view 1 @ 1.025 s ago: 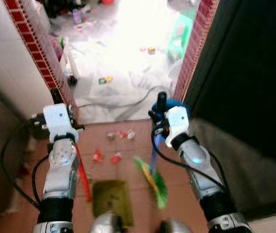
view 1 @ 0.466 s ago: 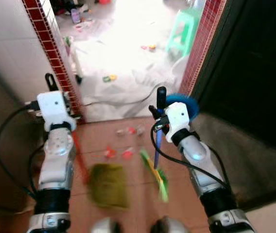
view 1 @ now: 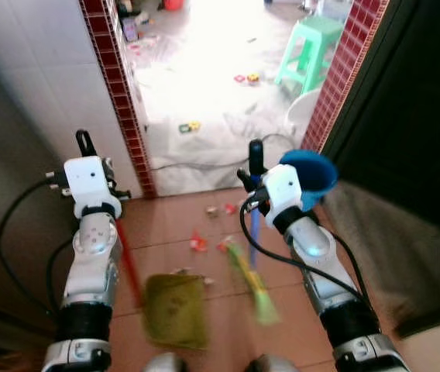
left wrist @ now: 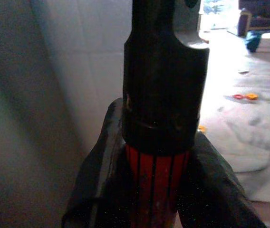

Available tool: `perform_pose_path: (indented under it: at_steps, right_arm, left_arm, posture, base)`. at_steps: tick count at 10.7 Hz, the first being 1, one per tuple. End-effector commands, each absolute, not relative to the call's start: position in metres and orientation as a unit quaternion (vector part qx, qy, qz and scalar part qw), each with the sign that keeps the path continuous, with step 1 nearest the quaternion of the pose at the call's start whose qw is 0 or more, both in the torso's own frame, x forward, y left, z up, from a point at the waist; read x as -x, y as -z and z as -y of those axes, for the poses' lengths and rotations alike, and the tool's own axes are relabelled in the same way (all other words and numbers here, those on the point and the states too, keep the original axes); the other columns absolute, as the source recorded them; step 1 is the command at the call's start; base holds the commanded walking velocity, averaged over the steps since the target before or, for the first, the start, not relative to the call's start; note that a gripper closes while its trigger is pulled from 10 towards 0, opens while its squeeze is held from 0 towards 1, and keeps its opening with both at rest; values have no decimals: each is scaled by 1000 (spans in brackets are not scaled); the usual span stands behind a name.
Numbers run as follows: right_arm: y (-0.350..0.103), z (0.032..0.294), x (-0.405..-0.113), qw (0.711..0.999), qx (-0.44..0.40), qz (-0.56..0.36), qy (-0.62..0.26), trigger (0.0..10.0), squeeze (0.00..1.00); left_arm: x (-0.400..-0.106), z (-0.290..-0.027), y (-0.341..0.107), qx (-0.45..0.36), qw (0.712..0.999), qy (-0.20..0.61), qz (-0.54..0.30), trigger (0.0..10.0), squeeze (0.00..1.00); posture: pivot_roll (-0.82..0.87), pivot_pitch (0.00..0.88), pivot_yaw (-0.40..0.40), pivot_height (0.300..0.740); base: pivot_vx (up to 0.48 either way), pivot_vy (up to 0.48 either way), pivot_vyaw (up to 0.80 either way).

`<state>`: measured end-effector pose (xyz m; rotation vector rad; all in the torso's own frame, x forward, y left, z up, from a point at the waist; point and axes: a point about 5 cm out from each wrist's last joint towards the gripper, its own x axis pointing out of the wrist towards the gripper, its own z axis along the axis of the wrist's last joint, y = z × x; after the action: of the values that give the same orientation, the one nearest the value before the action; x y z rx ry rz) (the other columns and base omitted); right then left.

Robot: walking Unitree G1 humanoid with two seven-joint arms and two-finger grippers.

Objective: Sweep floor

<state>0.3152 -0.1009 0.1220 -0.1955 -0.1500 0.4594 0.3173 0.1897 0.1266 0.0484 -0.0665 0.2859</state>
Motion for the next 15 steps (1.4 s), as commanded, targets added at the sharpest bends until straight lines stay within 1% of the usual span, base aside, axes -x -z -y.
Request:
perform_pose_path:
  at_steps: [1,2,3,5,6,9,11,13,15]
  right_arm:
    - [-135,105,-319,964,106,103,-219,10000,0]
    - [-134,105,-319,965,108,102,-218,10000,0]
    - [-137,109,-324,967,109,102,-206,10000,0]
    - [-143,114,-327,968,112,110,-198,10000,0]
    - [-150,116,-330,969,108,121,-187,10000,0]
    - [-152,119,-332,969,109,121,-186,10000,0]
    - [-146,111,-330,966,108,106,-212,10000,0]
    - [-144,107,-328,965,102,100,-221,10000,0]
    - [-138,107,-327,963,79,61,-251,10000,0]
  left_arm:
    - [-323,-185,-147,-21,986,-139,84,10000,0]
    - [-323,-182,-143,-35,986,-137,91,10000,0]
    - [-323,-185,-130,-51,984,-152,75,10000,0]
    - [-326,-186,-113,-22,984,-172,41,10000,0]
    - [-326,-187,-103,-31,981,-189,25,10000,0]
    - [-328,-178,-91,-27,983,-184,9,10000,0]
    - [-327,-172,-73,-23,974,-223,-20,10000,0]
    - [-327,-169,-66,-16,974,-223,-39,10000,0]
    - [-326,-163,-62,-12,973,-228,-44,10000,0]
  posture:
    - [-90,59,35,740]
    - [-87,62,36,740]
    - [-90,66,39,740]
    - [-90,66,41,740]
    - [-99,68,45,740]
    - [-112,71,45,740]
    - [-116,70,42,740]
    - [-122,75,38,740]
    - [-133,70,32,740]
  base:
    - [277,0,0]
    - [0,0,0]
    - [0,0,0]
    - [0,0,0]
    - [0,0,0]
    - [0,0,0]
    - [0,0,0]
    - [0,0,0]
    - [0,0,0]
